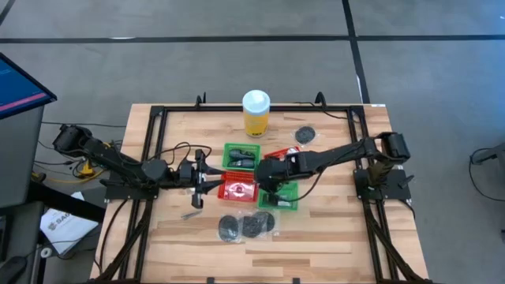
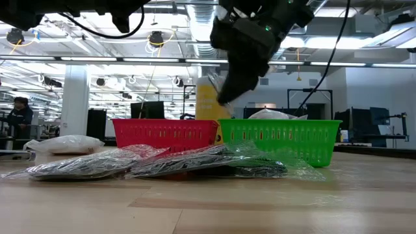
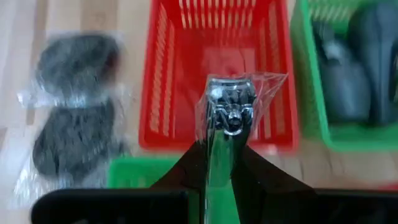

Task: Pick & Place Travel size toiletries
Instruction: Put the nail cutter into the right green bin

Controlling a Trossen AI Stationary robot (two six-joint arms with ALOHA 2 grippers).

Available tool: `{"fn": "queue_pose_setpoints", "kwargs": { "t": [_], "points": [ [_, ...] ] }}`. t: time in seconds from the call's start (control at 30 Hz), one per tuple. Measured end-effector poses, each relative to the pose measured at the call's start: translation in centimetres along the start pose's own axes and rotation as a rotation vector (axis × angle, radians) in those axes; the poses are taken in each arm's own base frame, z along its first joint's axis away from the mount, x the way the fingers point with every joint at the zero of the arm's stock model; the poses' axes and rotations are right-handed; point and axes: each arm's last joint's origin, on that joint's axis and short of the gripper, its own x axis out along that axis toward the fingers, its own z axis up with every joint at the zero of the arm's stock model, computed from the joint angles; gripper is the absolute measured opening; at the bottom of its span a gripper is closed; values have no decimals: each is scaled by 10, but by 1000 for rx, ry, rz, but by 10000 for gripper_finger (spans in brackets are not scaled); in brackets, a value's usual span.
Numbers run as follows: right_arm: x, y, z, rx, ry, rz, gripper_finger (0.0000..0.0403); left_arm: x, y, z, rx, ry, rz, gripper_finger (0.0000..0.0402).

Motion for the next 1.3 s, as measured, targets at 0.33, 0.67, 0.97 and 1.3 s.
{"fn": "queue_pose_setpoints", "kwargs": {
  "t": [0.33,0.67,0.97,1.3],
  "points": [
    [-17,0,-27,67,297,29,39,0,2,0,30,2,53,112],
    [-18,6,-32,119,339,23,58,0,2,-2,37,19,61,112],
    [-18,6,-32,118,341,22,114,1,5,-2,62,22,78,112],
    [-23,6,-29,94,307,28,122,2,11,-14,31,139,107,112]
  ]
}}
